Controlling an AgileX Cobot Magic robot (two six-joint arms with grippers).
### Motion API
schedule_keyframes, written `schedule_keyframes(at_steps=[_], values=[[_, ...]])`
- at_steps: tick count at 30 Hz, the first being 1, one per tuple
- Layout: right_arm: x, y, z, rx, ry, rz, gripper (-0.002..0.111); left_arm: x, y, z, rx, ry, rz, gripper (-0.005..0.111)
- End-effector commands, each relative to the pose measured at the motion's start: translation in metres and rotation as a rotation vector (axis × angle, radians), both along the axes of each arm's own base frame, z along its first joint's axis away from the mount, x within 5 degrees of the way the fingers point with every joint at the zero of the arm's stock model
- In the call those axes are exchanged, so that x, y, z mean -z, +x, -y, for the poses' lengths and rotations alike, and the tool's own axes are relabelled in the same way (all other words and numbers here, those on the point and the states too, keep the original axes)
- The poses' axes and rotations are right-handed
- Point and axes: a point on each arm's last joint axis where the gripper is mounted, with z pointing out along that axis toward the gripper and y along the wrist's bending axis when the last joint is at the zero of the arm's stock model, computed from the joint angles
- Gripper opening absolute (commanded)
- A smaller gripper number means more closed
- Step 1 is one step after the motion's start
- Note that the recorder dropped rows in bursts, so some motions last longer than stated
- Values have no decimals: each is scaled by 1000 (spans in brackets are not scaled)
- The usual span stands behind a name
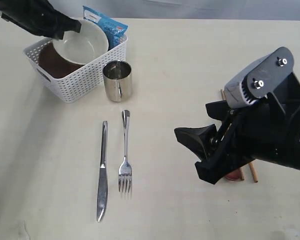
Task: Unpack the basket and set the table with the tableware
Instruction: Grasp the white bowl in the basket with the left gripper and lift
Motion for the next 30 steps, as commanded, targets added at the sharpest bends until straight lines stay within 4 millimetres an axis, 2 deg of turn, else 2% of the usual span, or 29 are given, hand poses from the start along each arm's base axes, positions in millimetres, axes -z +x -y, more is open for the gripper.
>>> schedule_keyframes(at_steps=[1,9,12,15,24,27,30], values=[[-3,1,0,6,17,34,68,-33,-8,0,-4,-11,69,0],[-4,2,0,14,27,50,68,-74,-31,2,12,-22,82,0],[-5,3,1,18,28,54,68,-83,-41,12,45,-35,54,0],[-5,6,3,40,28,59,68,-88,-51,36,111,-64,32,0],[-4,19,20,175,43,19,68,-85,-86,136,441,-66,-18,0],[-3,23,26,230,54,-6,68,-78,-100,161,512,-65,-21,0],[-2,27,33,280,54,-18,68,-64,-113,176,548,-73,-31,0]])
